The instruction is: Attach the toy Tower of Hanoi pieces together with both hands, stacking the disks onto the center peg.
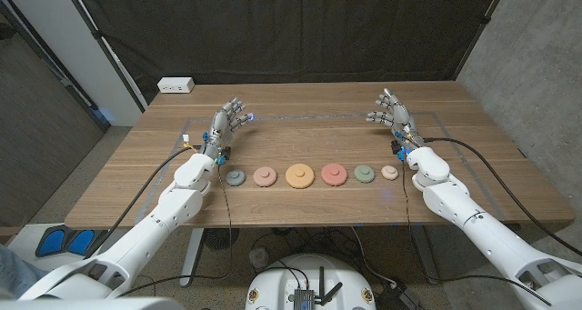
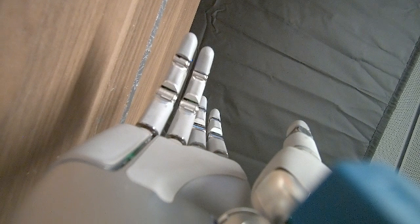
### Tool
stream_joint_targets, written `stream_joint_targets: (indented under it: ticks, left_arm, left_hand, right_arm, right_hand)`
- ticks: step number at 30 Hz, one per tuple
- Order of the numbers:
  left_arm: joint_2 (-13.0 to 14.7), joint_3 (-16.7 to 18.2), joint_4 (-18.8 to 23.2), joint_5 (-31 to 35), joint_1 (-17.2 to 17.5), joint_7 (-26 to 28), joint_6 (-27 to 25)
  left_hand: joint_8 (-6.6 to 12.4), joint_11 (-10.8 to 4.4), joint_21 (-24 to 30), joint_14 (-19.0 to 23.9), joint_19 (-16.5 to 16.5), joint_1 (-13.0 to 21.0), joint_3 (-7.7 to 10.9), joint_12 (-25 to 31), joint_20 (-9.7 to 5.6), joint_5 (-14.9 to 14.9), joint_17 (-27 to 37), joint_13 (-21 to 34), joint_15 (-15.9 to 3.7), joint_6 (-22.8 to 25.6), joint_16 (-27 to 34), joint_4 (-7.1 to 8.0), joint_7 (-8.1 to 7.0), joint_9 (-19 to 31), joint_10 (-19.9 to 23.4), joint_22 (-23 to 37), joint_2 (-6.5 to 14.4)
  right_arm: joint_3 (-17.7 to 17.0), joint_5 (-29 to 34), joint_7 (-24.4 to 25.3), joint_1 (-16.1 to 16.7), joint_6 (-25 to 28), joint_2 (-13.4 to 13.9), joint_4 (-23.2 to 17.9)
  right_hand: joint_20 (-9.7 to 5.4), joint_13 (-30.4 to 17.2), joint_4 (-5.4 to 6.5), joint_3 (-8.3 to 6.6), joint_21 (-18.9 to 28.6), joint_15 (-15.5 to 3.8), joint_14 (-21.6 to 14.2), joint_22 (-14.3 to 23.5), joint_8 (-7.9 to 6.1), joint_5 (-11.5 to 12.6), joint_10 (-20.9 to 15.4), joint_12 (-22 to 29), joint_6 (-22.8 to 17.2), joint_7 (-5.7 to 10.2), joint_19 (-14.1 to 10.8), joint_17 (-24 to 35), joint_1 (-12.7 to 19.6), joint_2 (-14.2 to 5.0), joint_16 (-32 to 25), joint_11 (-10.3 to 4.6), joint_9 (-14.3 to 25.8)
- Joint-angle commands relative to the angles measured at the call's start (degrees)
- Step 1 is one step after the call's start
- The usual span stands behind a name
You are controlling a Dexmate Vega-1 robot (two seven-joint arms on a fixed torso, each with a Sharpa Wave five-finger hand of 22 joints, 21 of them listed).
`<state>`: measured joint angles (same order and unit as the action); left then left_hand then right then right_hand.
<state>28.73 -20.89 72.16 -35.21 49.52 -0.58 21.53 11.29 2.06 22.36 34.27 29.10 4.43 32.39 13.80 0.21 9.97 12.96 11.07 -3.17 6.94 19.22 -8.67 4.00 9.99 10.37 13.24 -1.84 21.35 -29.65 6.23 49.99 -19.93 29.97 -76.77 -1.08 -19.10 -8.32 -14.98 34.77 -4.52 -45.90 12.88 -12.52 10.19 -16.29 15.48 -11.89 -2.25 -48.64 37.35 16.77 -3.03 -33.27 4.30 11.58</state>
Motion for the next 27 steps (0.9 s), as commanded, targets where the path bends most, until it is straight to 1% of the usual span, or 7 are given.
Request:
stream_joint_targets:
  ticks: [1,6,9,17,22,25,27]
  left_arm:
    - [-0.3,0.1,0.0,0.0,0.2,0.4,0.2]
    - [-0.5,-0.1,-0.1,0.2,0.2,0.6,0.1]
    - [-0.6,0.0,-0.1,0.3,0.2,1.1,0.2]
    - [-0.7,0.1,0.2,0.9,0.7,2.4,0.4]
    - [-0.9,0.1,0.8,2.3,1.2,5.3,0.2]
    - [-0.8,0.1,1.0,2.5,1.4,5.7,0.1]
    - [-0.8,0.0,1.1,2.7,1.4,5.9,0.0]
  left_hand:
    - [-0.12,-0.06,1.5,3.0,1.7,0.1,-0.23,0.0,0.06,0.2,1.6,0.1,-0.77,0.8,2.0,0.10,0.13,0.2,0.5,1.2,1.1]
    - [-0.24,0.12,3.8,6.7,4.0,0.7,-0.57,-0.3,-0.22,0.2,3.5,0.2,-1.45,1.0,4.9,-0.38,0.23,0.2,1.3,2.9,1.5]
    - [-0.28,0.05,5.3,9.6,5.5,1.3,-0.77,-0.3,-0.27,0.2,4.8,0.3,-1.80,1.3,7.2,-0.73,0.29,0.2,2.3,4.1,1.5]
    - [-0.45,1.56,10.6,17.0,9.7,4.2,-1.39,-1.5,-1.53,0.2,9.2,0.6,-4.34,2.1,14.7,-1.30,0.73,0.2,2.3,8.8,1.4]
    - [-0.29,2.74,19.0,21.9,14.2,8.7,-3.12,-2.0,-3.94,0.1,21.1,0.8,-8.31,4.0,28.1,-1.35,0.92,0.4,2.3,17.5,0.0]
    - [-0.16,2.76,21.8,23.0,16.1,10.1,-3.70,-1.8,-4.77,0.2,25.7,0.9,-8.83,5.1,32.7,-1.36,1.07,0.5,3.1,20.0,-0.6]
    - [-0.23,2.68,22.2,23.6,16.8,10.6,-3.83,-1.7,-5.10,0.2,27.2,1.0,-8.88,5.2,34.2,-1.37,1.04,0.5,3.3,19.8,-0.8]
  right_arm:
    - [0.1,1.7,2.7,0.2,0.5,-0.4,-0.4]
    - [0.2,2.3,3.9,0.2,0.9,-0.5,-0.7]
    - [0.2,2.5,4.3,0.3,0.9,-0.6,-0.7]
    - [0.2,2.9,5.2,0.4,1.6,-0.6,-1.2]
    - [0.3,3.6,6.4,0.6,2.2,-0.6,-1.6]
    - [0.4,3.9,6.8,0.7,2.7,-0.4,-2.0]
    - [0.6,4.0,6.5,0.8,3.3,0.0,-2.4]
  right_hand:
    - [-1.16,-0.5,0.07,0.39,2.3,-1.87,-3.0,1.6,-0.37,0.2,-0.9,0.3,-1.0,-0.12,-2.7,2.9,-0.4,-0.15,-3.0,0.01,0.1]
    - [-2.17,-0.8,-0.01,0.59,4.3,-3.03,-5.2,3.0,-0.41,0.2,-1.7,0.4,-1.5,0.07,-4.6,5.4,-0.4,0.06,-5.7,-0.54,0.1]
    - [-3.37,-1.2,-0.43,0.53,6.7,-5.18,-6.8,5.1,-0.37,0.3,-2.3,0.3,-1.9,0.26,-6.1,9.6,0.4,0.17,-9.9,-0.64,0.2]
    - [-4.86,-2.4,-0.93,0.25,12.3,-7.17,-5.8,11.4,-0.29,0.3,-3.2,-0.4,-3.0,0.56,-7.2,21.2,3.5,0.57,-19.8,-0.57,0.4]
    - [-7.74,-2.8,-1.00,-0.07,15.2,-7.76,-7.0,13.7,-0.26,0.4,-4.0,-0.5,-3.3,0.57,-9.6,23.4,4.7,0.24,-22.7,-0.73,0.4]
    - [-10.02,-3.0,-1.00,-0.66,17.1,-8.01,-8.9,15.1,-0.44,0.4,-5.1,-0.6,-4.4,0.48,-11.4,26.9,5.8,0.02,-26.0,-1.00,0.5]
    - [-10.35,-3.1,-0.85,-0.76,17.9,-8.01,-9.3,16.1,-0.46,0.4,-5.4,-0.7,-4.7,0.36,-11.5,28.5,5.7,0.18,-27.1,-0.92,0.5]
